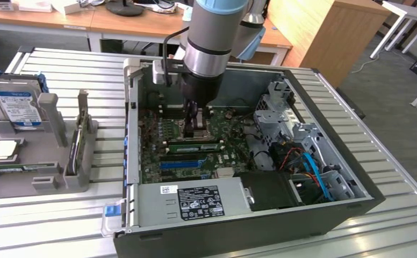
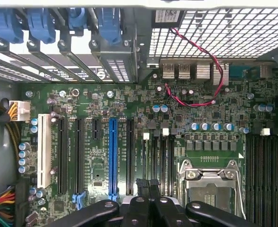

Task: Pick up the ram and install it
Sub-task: 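Press down the ram until it locks into place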

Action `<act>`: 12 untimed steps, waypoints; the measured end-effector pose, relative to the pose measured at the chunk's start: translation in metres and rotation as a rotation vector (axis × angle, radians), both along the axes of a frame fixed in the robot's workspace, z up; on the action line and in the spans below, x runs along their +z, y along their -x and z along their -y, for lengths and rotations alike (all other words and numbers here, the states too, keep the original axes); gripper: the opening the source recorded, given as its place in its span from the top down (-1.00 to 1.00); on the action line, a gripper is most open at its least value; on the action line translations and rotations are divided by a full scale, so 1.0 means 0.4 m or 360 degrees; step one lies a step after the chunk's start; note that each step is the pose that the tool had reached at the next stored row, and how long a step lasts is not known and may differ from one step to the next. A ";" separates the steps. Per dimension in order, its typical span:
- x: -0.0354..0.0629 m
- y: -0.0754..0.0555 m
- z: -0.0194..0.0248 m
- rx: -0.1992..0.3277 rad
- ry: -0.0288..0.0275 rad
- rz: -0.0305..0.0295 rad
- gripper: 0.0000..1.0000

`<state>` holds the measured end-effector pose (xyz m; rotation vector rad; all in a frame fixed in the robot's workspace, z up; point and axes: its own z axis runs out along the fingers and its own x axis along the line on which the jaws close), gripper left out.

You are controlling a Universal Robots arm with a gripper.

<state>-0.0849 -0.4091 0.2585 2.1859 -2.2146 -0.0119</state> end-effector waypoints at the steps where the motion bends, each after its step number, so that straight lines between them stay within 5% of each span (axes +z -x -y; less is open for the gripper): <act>1: 0.000 -0.003 0.000 0.0000 0.00003 -0.00001 0.80; 12: 0.000 -0.074 0.001 0.0000 0.00001 -0.00045 0.80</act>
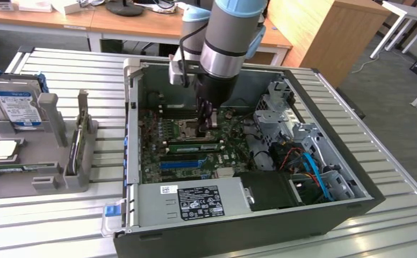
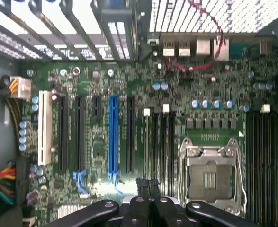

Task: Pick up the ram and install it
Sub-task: 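Press down the ram until it locks into place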

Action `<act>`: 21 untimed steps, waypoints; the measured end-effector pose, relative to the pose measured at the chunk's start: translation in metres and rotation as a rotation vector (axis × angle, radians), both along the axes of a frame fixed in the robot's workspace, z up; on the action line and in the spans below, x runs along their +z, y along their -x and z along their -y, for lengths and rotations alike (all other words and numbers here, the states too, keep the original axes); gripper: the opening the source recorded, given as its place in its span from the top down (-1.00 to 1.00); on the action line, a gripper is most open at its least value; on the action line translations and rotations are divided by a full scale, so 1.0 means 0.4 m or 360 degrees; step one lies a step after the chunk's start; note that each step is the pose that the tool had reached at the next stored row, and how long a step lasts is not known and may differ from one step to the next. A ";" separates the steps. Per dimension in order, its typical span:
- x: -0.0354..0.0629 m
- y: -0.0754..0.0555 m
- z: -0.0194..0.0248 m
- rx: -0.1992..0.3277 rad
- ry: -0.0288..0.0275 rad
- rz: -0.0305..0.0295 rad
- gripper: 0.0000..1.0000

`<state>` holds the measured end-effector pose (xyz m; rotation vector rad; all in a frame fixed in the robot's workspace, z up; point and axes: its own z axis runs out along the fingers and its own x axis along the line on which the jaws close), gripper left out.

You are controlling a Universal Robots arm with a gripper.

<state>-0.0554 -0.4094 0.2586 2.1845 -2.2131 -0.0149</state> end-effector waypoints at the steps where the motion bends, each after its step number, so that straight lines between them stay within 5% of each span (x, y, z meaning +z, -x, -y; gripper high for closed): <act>1: 0.000 -0.006 0.000 0.0000 0.00000 -0.00005 0.80; 21: 0.000 -0.027 0.000 -0.0013 0.00000 -0.00013 0.80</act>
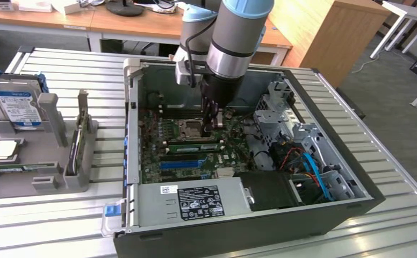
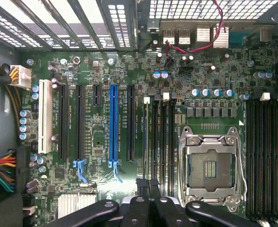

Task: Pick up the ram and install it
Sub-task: 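Press down the ram until it locks into place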

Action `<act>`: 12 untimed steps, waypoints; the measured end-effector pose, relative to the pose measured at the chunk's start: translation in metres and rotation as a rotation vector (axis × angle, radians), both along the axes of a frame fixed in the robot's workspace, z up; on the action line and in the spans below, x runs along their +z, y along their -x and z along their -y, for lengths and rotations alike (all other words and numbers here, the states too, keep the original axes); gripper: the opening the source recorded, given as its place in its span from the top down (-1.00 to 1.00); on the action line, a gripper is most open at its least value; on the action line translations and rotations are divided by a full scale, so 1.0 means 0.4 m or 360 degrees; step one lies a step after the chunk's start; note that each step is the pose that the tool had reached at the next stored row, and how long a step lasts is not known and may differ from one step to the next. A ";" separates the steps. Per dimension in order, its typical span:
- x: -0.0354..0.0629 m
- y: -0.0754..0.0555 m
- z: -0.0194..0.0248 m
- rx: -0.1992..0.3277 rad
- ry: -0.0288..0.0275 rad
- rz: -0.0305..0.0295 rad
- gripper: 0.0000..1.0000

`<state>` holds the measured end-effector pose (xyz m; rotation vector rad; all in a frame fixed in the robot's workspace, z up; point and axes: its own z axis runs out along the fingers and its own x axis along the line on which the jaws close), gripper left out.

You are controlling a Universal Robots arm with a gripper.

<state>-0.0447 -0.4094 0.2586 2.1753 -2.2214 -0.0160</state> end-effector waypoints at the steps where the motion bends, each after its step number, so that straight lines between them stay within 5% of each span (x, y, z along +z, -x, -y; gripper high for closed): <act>1: 0.000 0.000 0.000 -0.0013 -0.00002 0.00001 0.80; 12: 0.000 0.000 0.000 -0.0201 0.00003 0.00000 0.80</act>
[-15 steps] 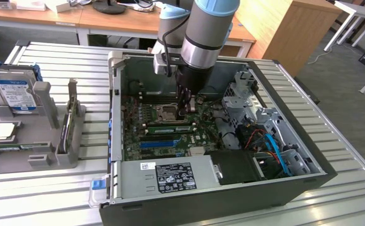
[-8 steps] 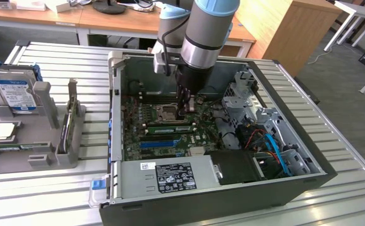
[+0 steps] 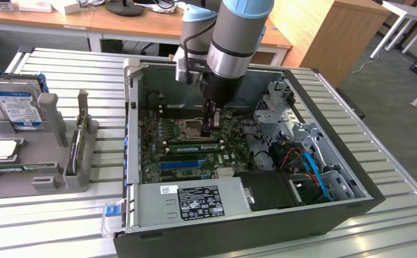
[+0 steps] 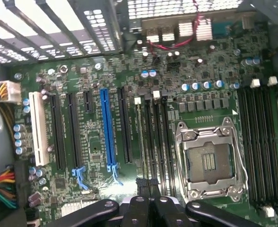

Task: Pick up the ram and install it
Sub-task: 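Press down the ram until it locks into place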

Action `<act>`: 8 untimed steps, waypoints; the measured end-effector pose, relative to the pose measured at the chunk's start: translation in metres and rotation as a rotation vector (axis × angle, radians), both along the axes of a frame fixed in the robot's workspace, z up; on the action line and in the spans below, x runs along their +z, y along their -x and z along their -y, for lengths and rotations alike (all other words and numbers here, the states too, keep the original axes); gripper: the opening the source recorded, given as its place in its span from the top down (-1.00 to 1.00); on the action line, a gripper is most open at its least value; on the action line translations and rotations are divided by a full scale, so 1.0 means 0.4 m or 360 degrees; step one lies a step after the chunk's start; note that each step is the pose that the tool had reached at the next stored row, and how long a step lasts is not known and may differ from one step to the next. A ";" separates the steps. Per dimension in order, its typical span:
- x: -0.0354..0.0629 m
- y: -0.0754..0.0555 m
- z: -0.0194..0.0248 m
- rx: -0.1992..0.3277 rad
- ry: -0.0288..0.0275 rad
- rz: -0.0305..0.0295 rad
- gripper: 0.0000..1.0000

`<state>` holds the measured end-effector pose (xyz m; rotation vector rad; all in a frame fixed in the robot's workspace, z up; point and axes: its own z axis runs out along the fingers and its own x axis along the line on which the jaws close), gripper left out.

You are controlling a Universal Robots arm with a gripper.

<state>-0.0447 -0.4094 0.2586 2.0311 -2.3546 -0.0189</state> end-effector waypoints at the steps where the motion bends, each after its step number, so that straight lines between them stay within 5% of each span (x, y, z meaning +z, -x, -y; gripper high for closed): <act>1: 0.000 0.000 0.000 -0.0024 0.00000 0.00001 0.80; 8: 0.000 0.000 0.000 -0.0159 0.00000 0.00001 0.80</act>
